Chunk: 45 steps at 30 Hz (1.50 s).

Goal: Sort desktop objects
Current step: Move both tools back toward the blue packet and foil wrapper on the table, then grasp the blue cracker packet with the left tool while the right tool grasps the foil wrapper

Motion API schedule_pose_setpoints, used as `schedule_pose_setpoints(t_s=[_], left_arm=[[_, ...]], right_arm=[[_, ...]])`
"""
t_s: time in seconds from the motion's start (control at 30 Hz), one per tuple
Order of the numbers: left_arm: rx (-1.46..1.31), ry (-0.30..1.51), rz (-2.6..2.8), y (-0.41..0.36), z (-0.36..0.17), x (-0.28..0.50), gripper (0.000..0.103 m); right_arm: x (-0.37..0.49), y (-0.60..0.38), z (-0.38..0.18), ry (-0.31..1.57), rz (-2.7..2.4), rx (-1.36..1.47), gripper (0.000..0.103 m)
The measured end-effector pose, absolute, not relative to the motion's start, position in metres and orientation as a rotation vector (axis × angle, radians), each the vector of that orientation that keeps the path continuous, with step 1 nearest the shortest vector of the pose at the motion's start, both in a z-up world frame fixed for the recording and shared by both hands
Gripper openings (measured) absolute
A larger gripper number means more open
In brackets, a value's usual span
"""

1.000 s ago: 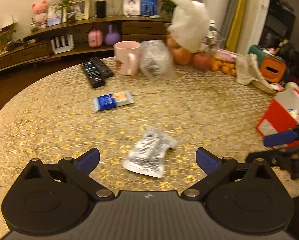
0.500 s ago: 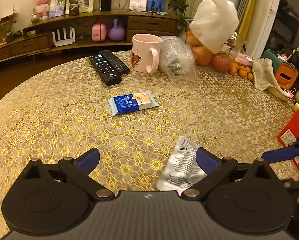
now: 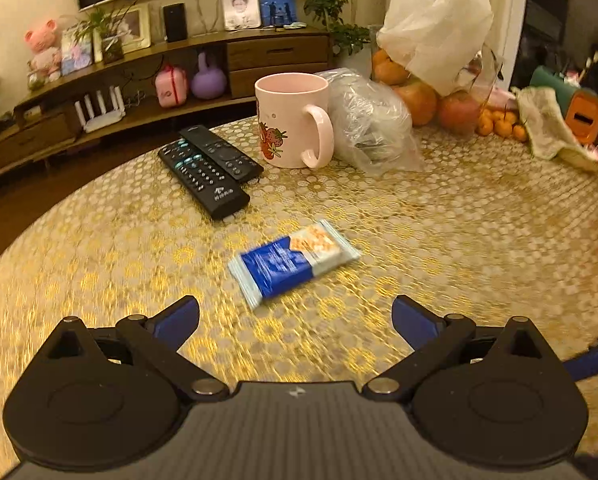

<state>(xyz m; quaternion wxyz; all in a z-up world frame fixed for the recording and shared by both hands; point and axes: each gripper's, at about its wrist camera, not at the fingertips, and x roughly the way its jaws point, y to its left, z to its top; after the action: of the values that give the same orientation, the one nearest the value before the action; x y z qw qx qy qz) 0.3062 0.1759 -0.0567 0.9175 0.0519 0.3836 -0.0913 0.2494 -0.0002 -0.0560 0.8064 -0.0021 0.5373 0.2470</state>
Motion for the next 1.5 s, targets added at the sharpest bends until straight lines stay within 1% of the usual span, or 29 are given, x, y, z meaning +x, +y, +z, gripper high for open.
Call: schedule_pose_setpoints(t_s=[0.17,0.33,0.43,0.47,0.57,0.7,0.73,0.77,0.9,0.93,0.97,1.03,1.07,1.1,1.13,1.17,1.2,1.23,1.27,1.3,1.33,1.4,1.5], left_arm=[[0.108,0.773,-0.206,0.180,-0.067,0.330,0.103],[0.134,0.761,-0.227,0.179,-0.076,0.349,0.103],[0.146,0.763,-0.240,0.176,-0.081,0.361,0.103],[0.154,0.762,-0.241,0.174,-0.083,0.365,0.103],[0.191,0.765,-0.254,0.168,-0.089,0.377,0.103],[0.217,0.798,-0.303,0.162,-0.102,0.387,0.103],[0.205,0.790,-0.311,0.163,-0.103,0.387,0.103],[0.195,0.789,-0.315,0.165,-0.105,0.388,0.103],[0.176,0.784,-0.340,0.170,-0.107,0.387,0.102],[0.160,0.788,-0.346,0.172,-0.107,0.386,0.101],[0.156,0.785,-0.350,0.174,-0.107,0.384,0.100],[0.162,0.774,-0.366,0.174,-0.106,0.381,0.092],[0.162,0.772,-0.368,0.174,-0.105,0.379,0.090],[0.165,0.771,-0.371,0.173,-0.104,0.378,0.086],[0.164,0.770,-0.376,0.173,-0.103,0.377,0.078],[0.166,0.766,-0.382,0.172,-0.102,0.374,0.072],[0.166,0.763,-0.384,0.170,-0.101,0.372,0.061],[0.166,0.762,-0.384,0.169,-0.100,0.370,0.053],[0.167,0.762,-0.382,0.168,-0.099,0.368,0.049],[0.167,0.764,-0.381,0.166,-0.098,0.366,0.041],[0.172,0.767,-0.382,0.164,-0.098,0.364,0.038],[0.168,0.775,-0.373,0.161,-0.097,0.362,0.036],[0.156,0.785,-0.345,0.159,-0.096,0.357,0.035]], right_arm=[[0.263,0.011,-0.069,1.215,0.482,0.041,0.074],[0.277,0.018,-0.073,1.211,0.426,0.044,0.074],[0.283,0.024,-0.074,1.203,0.414,0.022,0.072],[0.285,0.025,-0.075,1.201,0.408,0.012,0.070],[0.291,0.027,-0.078,1.213,0.403,-0.007,0.062],[0.291,0.033,-0.078,1.199,0.423,-0.055,0.059],[0.291,0.034,-0.078,1.199,0.424,-0.064,0.059],[0.290,0.035,-0.078,1.199,0.427,-0.073,0.056],[0.289,0.036,-0.078,1.189,0.440,-0.093,0.053],[0.289,0.036,-0.078,1.188,0.441,-0.098,0.052],[0.289,0.035,-0.078,1.186,0.442,-0.100,0.048],[0.290,0.034,-0.078,1.183,0.448,-0.092,0.045],[0.291,0.032,-0.078,1.184,0.452,-0.082,0.041],[0.291,0.032,-0.078,1.187,0.458,-0.076,0.038],[0.291,0.031,-0.078,1.188,0.460,-0.070,0.037],[0.290,0.031,-0.077,1.189,0.463,-0.066,0.034],[0.290,0.031,-0.077,1.189,0.466,-0.066,0.032],[0.289,0.030,-0.077,1.191,0.466,-0.063,0.032],[0.288,0.029,-0.077,1.194,0.466,-0.058,0.029],[0.287,0.028,-0.076,1.192,0.468,-0.054,0.029],[0.287,0.027,-0.076,1.192,0.467,-0.053,0.028],[0.284,0.024,-0.075,1.185,0.475,-0.032,0.024],[0.280,0.018,-0.071,1.178,0.484,-0.020,0.019]])
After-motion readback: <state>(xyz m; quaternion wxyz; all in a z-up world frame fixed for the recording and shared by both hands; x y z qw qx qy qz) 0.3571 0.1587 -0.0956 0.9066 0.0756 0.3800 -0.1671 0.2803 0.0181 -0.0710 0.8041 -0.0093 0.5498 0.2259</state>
